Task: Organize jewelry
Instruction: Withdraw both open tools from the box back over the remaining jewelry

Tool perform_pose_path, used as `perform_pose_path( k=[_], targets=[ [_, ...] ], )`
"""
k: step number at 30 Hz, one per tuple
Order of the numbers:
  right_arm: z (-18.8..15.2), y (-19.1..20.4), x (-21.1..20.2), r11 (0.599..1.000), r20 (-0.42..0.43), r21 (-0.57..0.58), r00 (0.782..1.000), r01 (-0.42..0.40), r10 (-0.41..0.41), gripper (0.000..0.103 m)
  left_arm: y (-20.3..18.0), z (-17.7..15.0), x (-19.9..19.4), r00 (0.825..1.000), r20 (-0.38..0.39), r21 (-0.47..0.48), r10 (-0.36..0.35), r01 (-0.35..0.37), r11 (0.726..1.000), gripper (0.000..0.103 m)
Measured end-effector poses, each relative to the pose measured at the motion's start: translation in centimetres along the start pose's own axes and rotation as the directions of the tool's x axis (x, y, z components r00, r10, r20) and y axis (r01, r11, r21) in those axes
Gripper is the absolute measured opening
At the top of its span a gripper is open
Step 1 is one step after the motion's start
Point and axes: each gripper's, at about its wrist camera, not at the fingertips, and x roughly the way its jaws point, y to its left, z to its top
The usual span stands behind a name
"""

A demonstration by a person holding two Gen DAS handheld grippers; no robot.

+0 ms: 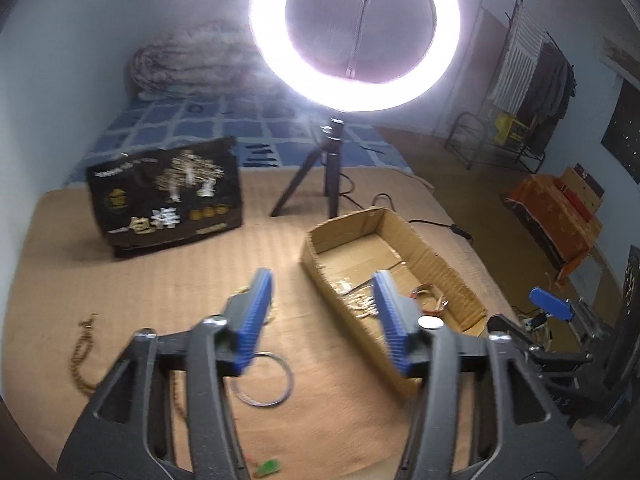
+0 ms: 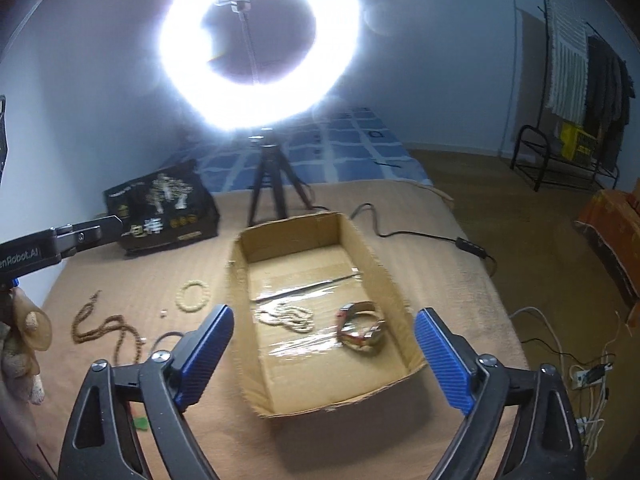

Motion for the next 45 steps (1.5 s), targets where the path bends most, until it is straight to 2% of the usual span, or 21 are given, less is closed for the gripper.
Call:
perform_pose_path(
  k=[2,5,12,18,20,26,33,38,41,45],
  targets=[
    [-0.2,0.9,-0.3,1.0,0.009,-0.014,1.0,-0.012,0.012,0.1,0.8,-0.6,-1.4,0.999,0.017,0.024,0.028,-0.028,0.999,0.07],
    [-0.7,2.4,-0.4,0.998,0.012,-0.045,0.999,-0.042,0.043,0.102,2.4,-1.7,-2.9,0.999,0.018,0.039,0.051,-0.051,0.998,0.07],
    [-2.1,6.0,0.3,0.986,-0.047,-0.105,0.991,-0.132,0.128,0.102,7.1,-5.5,-4.8,0.996,-0.01,0.01,0.086,-0.086,0.996,0.07],
    [-3.9,9.0,1.7,0.969,-0.126,-0.154,0.977,-0.191,0.173,0.101,11.4,-8.5,-3.6,0.994,-0.07,-0.085,0.089,-0.095,0.992,0.07],
    [-4.6,10.0,2.0,0.964,-0.149,-0.172,0.972,-0.205,0.18,0.096,12.5,-9.2,-3.0,0.993,-0.081,-0.121,0.087,-0.096,0.988,0.07],
    [-6.8,12.9,3.1,0.943,-0.218,-0.201,0.95,-0.266,0.222,0.093,15.3,-10.9,-1.1,0.989,-0.115,-0.185,0.093,-0.113,0.976,0.07],
    [-9.0,15.6,4.6,0.914,-0.31,-0.241,0.918,-0.326,0.246,0.085,20.0,-11.0,-0.5,0.982,-0.133,-0.263,0.136,-0.167,0.95,0.07],
    [-10.2,16.5,5.5,0.904,-0.349,-0.253,0.904,-0.345,0.248,0.084,23.6,-11.4,0.5,0.978,-0.17,-0.333,0.119,-0.171,0.927,0.07],
    [-10.7,16.9,6.0,0.9,-0.368,-0.258,0.897,-0.35,0.244,0.082,25.4,-11.9,1.6,0.974,-0.195,-0.372,0.113,-0.18,0.911,0.07],
    [-11.2,17.2,6.8,0.897,-0.393,-0.264,0.888,-0.356,0.237,0.081,27.9,-12.4,2.4,0.964,-0.215,-0.415,0.154,-0.233,0.88,0.07]
  ],
)
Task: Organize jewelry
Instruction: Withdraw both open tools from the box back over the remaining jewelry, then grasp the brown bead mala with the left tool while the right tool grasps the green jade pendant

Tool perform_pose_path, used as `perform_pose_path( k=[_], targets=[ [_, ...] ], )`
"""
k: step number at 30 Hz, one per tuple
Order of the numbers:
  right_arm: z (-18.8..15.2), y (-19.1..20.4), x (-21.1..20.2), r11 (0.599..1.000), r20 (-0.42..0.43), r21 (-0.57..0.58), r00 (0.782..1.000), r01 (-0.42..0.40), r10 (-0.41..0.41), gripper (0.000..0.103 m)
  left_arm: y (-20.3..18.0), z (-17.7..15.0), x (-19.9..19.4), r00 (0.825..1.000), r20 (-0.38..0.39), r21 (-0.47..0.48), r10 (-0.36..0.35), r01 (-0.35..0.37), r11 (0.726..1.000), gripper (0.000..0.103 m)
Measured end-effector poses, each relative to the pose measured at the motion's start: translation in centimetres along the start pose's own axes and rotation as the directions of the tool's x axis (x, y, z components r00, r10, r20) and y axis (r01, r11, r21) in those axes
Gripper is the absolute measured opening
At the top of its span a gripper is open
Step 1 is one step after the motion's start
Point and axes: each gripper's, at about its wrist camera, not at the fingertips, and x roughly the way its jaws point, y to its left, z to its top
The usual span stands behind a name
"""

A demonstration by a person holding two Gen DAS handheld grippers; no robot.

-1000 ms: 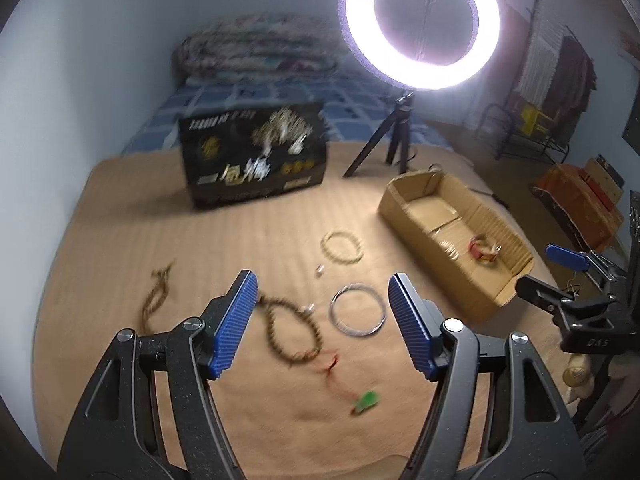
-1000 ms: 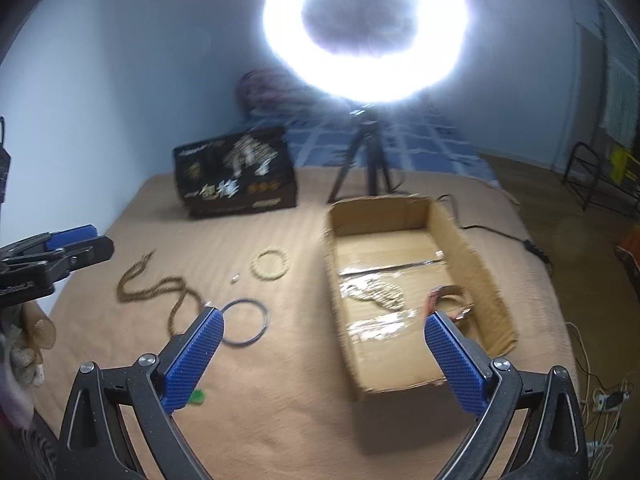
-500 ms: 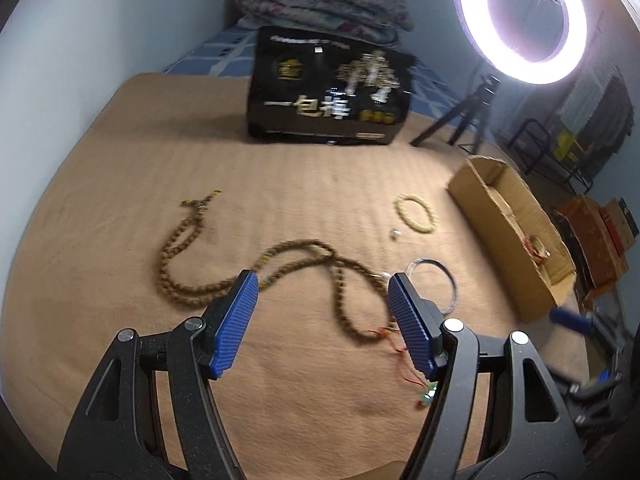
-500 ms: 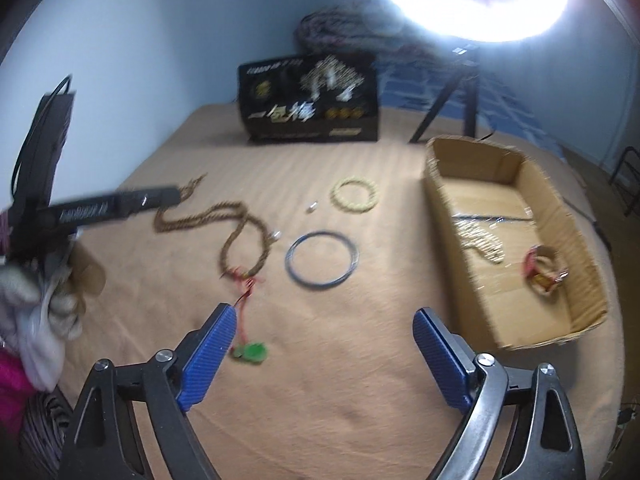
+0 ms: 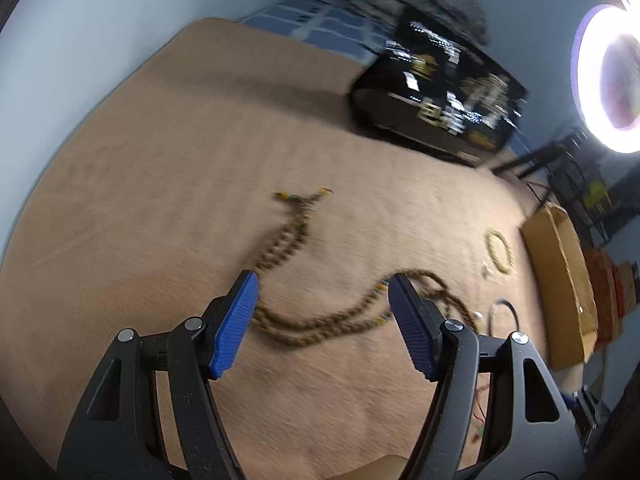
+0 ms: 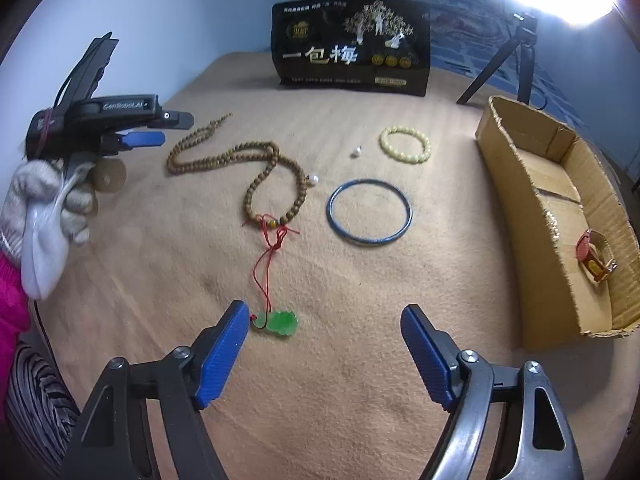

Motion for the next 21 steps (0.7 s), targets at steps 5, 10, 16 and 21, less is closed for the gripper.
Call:
perform_pose_path(
  k=[5,10,16,21],
  targets=[
    [0.0,0.1,1.0,1.0,-0.027,-0.004,1.0,-0.008,0.008,0.078,2.1,0.8,1.3,1.0,-0.015,-0.045,0.009,-0.009,0.999,0.07],
    [0.0,0.3,1.8,1.0,-0.045,-0.005,0.999,-0.021,0.021,0.076,2.3,0.8,3.2,0.997,-0.064,-0.078,-0.035,0.03,0.997,0.07],
    [0.0,0.5,2.8,1.0,-0.063,-0.012,0.998,-0.022,0.021,0.076,-0.2,0.7,4.3,0.989,-0.112,-0.046,-0.1,0.096,0.994,0.07],
    [0.1,0.4,3.6,1.0,-0.078,-0.004,0.997,-0.027,0.027,0.073,-3.5,0.0,4.7,0.986,-0.141,0.06,-0.091,0.1,0.993,0.07]
  ],
)
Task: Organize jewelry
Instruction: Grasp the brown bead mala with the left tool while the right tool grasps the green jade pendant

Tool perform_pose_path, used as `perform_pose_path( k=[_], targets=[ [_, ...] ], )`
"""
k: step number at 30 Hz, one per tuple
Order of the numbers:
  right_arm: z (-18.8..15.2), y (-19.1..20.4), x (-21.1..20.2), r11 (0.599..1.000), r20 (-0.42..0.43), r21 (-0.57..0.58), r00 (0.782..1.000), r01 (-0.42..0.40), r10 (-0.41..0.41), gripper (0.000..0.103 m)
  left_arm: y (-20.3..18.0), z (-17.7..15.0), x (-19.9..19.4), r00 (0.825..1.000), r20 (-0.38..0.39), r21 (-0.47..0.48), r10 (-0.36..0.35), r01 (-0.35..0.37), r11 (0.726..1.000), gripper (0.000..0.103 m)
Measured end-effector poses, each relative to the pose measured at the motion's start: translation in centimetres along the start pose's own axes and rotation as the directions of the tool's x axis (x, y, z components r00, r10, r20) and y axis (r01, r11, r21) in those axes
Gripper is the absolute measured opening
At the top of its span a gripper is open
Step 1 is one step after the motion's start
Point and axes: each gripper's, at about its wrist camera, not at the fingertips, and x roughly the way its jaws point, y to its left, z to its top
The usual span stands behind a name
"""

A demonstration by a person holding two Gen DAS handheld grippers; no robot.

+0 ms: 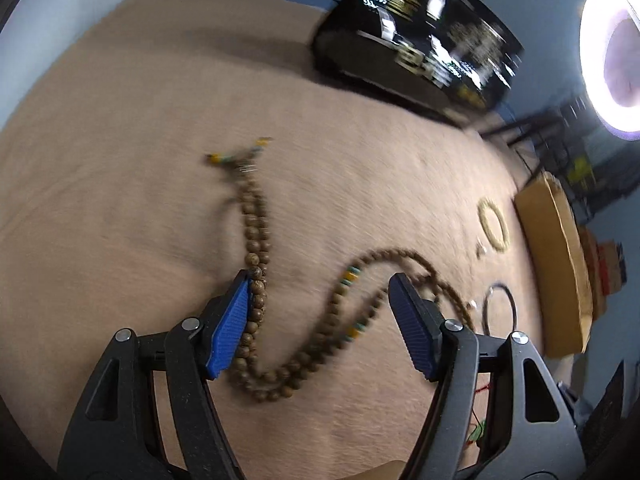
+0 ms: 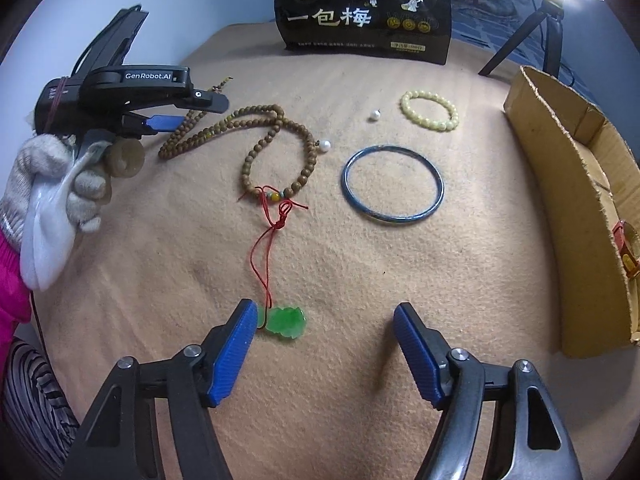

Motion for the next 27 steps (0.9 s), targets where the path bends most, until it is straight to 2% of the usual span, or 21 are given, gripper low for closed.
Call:
perform_pose_path(
  k=[3,7,16,22,27],
  targets=[
    [0.0,0.2,0.1,1.0,0.0,-0.009,1.0,0.002,-0.002,0.073,-1.6,-0.3,0.2,1.0,-0.016,0.032,-0.023,0.023,0.999,0.07],
    [0.0,0.4,0.4,1.0,-0.002,-0.015,1.0,-0.001,0.001,0.073,-4.1,-0.9,0.8,0.999,-0.035,0.084,-0.009,0.012,0.996,0.07],
    [0.0,0.8,0.7,0.999,0.002,-0.041,1.0,-0.001,0.001,0.073,-8.5,-2.5,3.3,0.988,-0.022,0.237,0.151,-0.141,0.961,0.07],
    [-0.4,1.6,0.5,0.996,0.012,-0.089,1.0,0.02,-0.019,0.07,-9.0,-2.5,4.0,0.985,-0.003,0.251,0.173,-0.166,0.954,0.069],
    [-0.5,2.6,0.5,0.989,0.015,-0.138,0.999,0.045,-0.043,0.058,-8.5,-2.6,3.8,0.982,0.018,0.244,0.187,-0.186,0.952,0.048]
  ],
)
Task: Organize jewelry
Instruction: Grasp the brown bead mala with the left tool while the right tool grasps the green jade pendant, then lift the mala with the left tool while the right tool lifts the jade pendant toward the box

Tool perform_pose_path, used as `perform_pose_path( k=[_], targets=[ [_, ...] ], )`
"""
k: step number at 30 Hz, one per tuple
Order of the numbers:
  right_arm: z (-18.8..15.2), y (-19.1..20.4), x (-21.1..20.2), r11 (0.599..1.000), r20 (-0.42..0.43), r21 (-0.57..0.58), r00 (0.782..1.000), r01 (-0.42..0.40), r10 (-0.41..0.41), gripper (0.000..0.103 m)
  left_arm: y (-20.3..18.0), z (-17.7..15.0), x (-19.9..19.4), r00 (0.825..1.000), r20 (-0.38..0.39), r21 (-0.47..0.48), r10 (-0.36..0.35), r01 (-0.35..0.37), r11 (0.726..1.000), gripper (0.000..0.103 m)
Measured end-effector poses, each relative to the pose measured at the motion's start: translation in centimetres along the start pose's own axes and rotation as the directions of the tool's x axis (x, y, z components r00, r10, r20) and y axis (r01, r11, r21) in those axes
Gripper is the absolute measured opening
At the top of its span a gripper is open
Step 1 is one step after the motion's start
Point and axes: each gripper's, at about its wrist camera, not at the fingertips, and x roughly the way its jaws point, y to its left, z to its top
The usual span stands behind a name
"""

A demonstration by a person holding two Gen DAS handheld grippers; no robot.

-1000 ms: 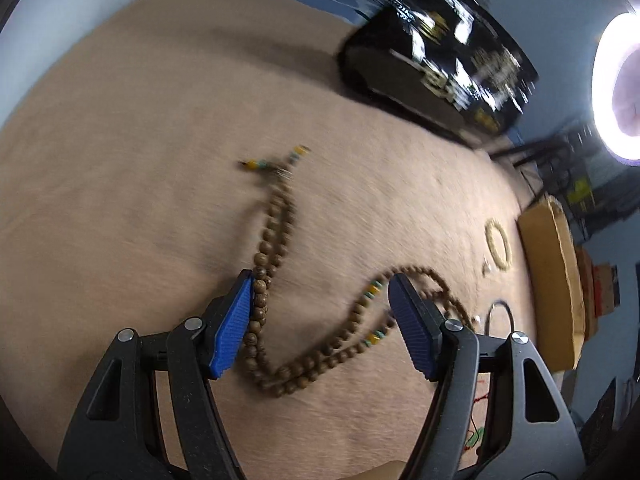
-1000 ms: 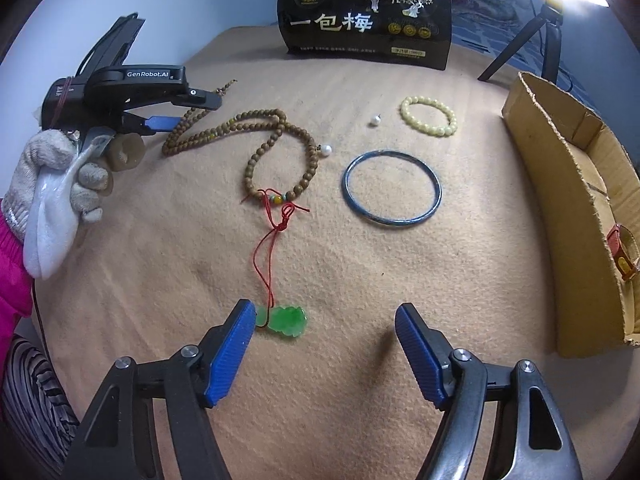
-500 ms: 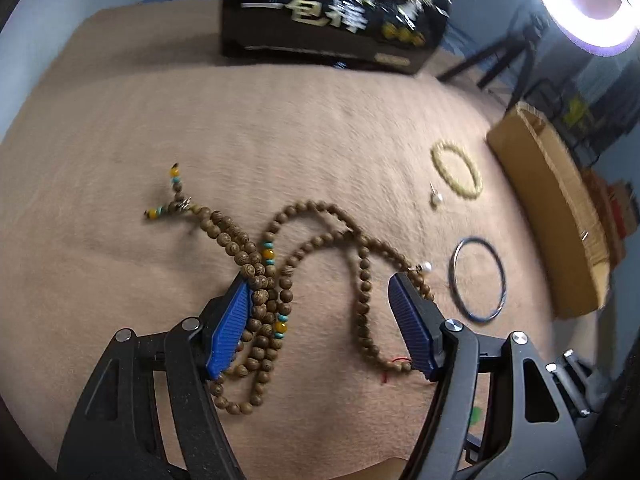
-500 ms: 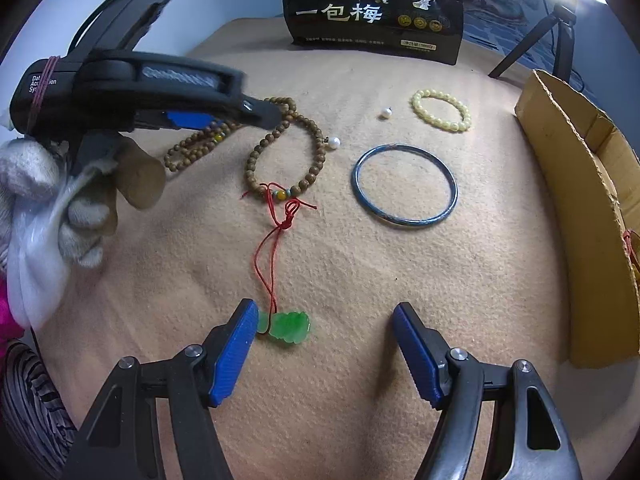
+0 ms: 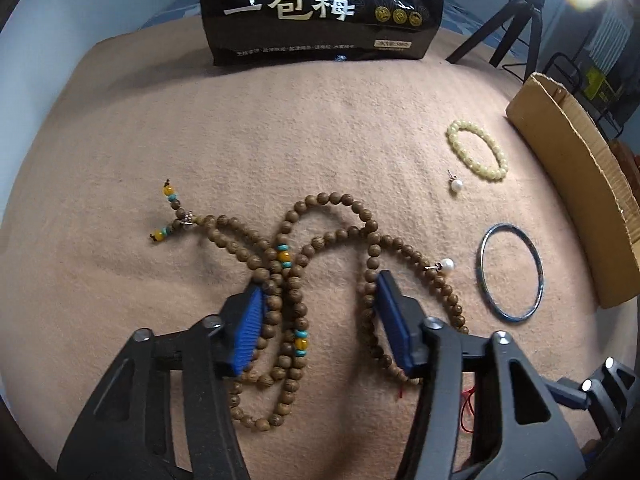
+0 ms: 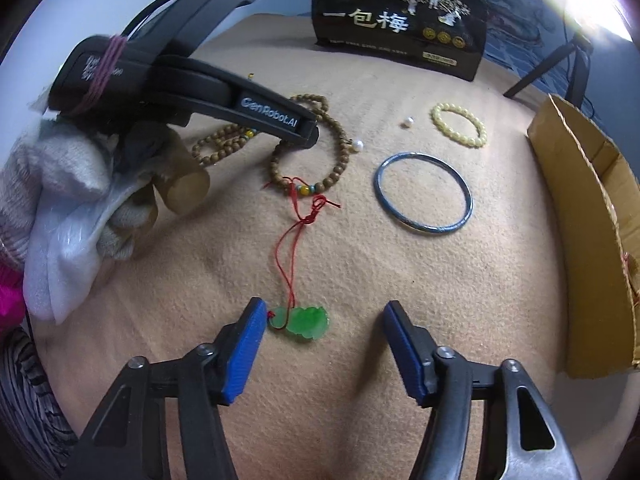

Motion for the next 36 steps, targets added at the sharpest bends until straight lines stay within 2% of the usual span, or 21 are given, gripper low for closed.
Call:
perform_pose_path(
  k=[2,6,8,11,16,26,27,28,29,34,36],
  targets=[
    [-0.1,0.5,0.1,1.0,-0.004,-0.025,1.0,0.013,-0.013,0.043,0.3,0.0,0.0,1.0,0.005,-0.007,-0.002,0.002,1.0,0.039],
    [-0.2,0.5,-0.1,1.0,-0.01,-0.015,1.0,0.001,-0.001,0.021,1.2,0.0,0.0,1.0,0.012,-0.033,-0.014,0.015,0.999,0.016],
    [-0.2,0.0,-0.2,1.0,-0.009,0.009,1.0,-0.011,0.011,0.01,1.8,0.0,-0.1,0.999,0.011,-0.056,-0.03,0.031,0.998,0.011],
    [-0.2,-0.8,-0.3,0.999,-0.009,0.038,1.0,-0.023,0.023,0.004,2.3,0.1,-0.2,0.999,0.01,-0.076,-0.048,0.049,0.996,0.011],
    [-0.7,-1.9,-0.7,0.998,-0.008,0.064,1.0,-0.009,0.01,0.001,2.9,0.1,-0.6,0.999,0.013,-0.086,-0.043,0.044,0.995,0.011],
    [-0.7,-2.7,-0.9,0.996,0.014,0.065,0.998,-0.061,0.06,0.001,3.1,-0.1,-0.9,0.999,0.014,-0.094,-0.042,0.043,0.995,0.01],
    [-0.6,-2.5,-0.8,0.997,0.013,0.056,0.999,-0.053,0.052,0.004,3.1,-0.2,-0.9,0.999,0.014,-0.093,-0.041,0.042,0.995,0.01],
    [-0.5,-2.4,-0.9,0.998,0.015,0.049,0.999,-0.042,0.041,0.021,3.1,-0.2,-0.9,0.999,0.014,-0.094,-0.042,0.043,0.995,0.01],
    [-0.4,-2.3,-1.0,0.999,0.032,0.039,0.999,-0.035,0.034,0.033,3.1,-0.2,-0.9,0.999,0.013,-0.093,-0.042,0.043,0.995,0.01],
    [0.6,-2.0,-0.3,0.999,0.038,0.032,0.999,-0.021,0.02,0.032,3.0,-0.2,-0.9,0.999,0.013,-0.102,-0.045,0.046,0.994,0.01],
    [1.0,-1.9,0.1,0.999,0.031,0.027,0.999,-0.033,0.032,0.027,3.1,-0.2,-0.9,0.999,0.014,-0.104,-0.047,0.048,0.993,0.01]
  ],
)
